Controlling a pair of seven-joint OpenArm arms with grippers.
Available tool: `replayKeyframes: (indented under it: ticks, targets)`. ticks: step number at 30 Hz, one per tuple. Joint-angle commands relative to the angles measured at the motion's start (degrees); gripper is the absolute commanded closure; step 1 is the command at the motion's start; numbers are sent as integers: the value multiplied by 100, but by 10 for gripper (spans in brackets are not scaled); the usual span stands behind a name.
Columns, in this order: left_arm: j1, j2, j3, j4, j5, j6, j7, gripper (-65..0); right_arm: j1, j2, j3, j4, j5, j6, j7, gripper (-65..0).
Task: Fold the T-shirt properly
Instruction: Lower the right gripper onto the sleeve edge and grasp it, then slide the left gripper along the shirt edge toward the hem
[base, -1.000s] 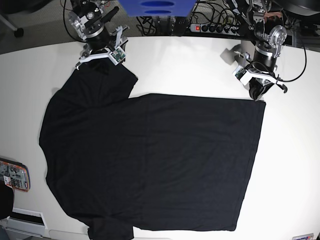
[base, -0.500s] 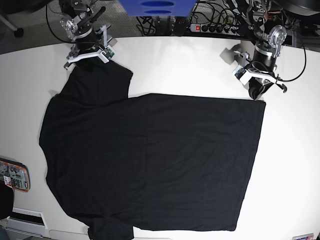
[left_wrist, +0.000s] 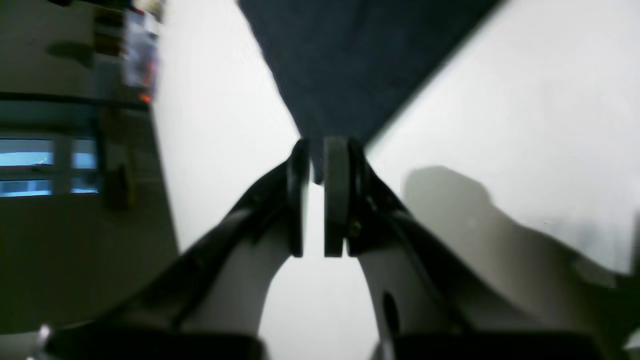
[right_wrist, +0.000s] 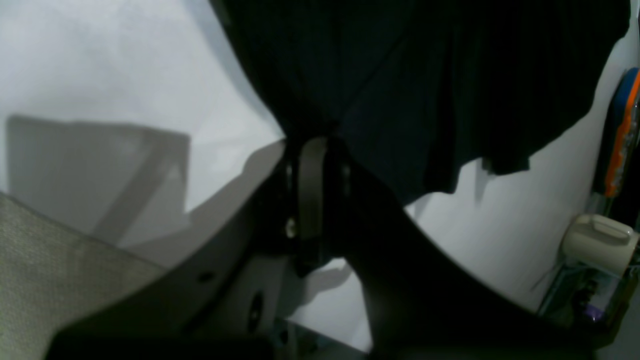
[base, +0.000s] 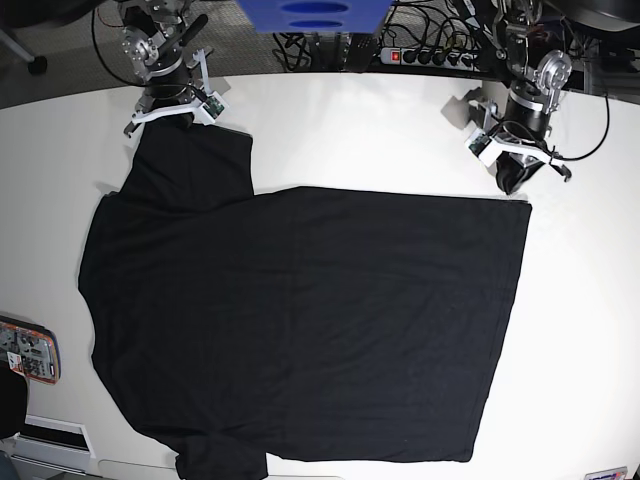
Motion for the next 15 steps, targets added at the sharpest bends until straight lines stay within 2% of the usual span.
replayKeyframes:
  ticks: [1, 9, 15]
  targets:
    - [9, -52, -36, 68, -21, 127, -83, -62, -98, 36, 21, 39, -11, 122, -156, 0]
    - [-17, -70, -45, -47, -21, 127, -83, -63, -98, 36, 21, 267, -11, 122, -156, 0]
    - [-237, -404, -36, -407, -13, 92, -74, -64, -98, 36, 21, 267, -28, 122, -156, 0]
